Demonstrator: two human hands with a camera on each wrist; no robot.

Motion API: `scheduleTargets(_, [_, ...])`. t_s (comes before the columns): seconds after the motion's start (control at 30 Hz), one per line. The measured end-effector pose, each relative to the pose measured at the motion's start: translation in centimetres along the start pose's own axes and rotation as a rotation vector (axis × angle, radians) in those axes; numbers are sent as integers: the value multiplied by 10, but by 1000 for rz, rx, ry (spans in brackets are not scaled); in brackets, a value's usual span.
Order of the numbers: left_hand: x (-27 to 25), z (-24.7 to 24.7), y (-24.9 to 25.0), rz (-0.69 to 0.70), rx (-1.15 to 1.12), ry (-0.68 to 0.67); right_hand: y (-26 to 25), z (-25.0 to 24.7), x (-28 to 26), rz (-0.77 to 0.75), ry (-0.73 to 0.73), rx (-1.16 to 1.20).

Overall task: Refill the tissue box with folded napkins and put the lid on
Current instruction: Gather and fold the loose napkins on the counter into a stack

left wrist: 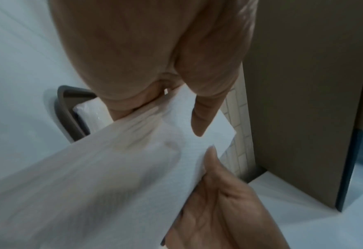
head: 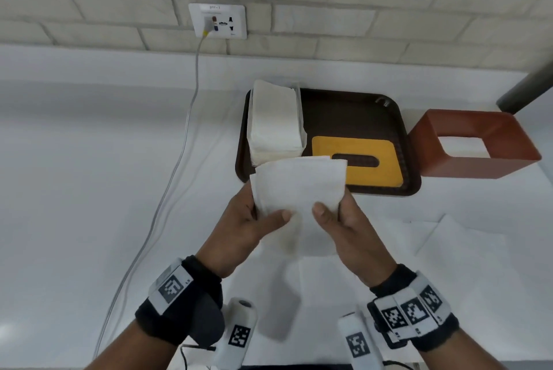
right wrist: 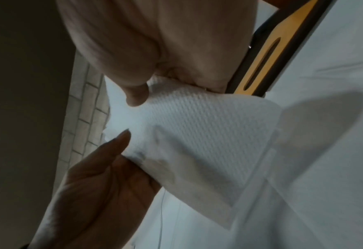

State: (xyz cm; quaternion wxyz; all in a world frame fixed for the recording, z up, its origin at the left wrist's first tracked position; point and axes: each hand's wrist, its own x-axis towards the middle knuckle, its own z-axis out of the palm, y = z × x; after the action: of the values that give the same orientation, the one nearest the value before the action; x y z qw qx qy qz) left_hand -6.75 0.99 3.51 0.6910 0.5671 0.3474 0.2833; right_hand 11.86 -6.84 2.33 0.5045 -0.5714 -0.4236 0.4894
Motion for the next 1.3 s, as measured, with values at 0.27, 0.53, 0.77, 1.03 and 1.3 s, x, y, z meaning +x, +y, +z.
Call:
scheduleTargets(0.27, [9, 24, -13, 113, 134, 68, 6, 0, 4, -55, 52, -7])
scheduleTargets(0.53, [5, 22, 3, 239, 55, 219, 1, -1, 10, -32, 16, -76])
scheduleTargets(0.77, [-13, 17, 33, 496, 143, 285, -13, 10, 11, -235, -13, -217])
scheduleTargets(1.03, [-13, -3, -19, 220, 206, 270, 34, 22, 22, -68, -76, -373])
scheduleTargets(1.3, [-18, 0, -15, 307, 173, 339, 37, 21, 22, -132, -62, -380])
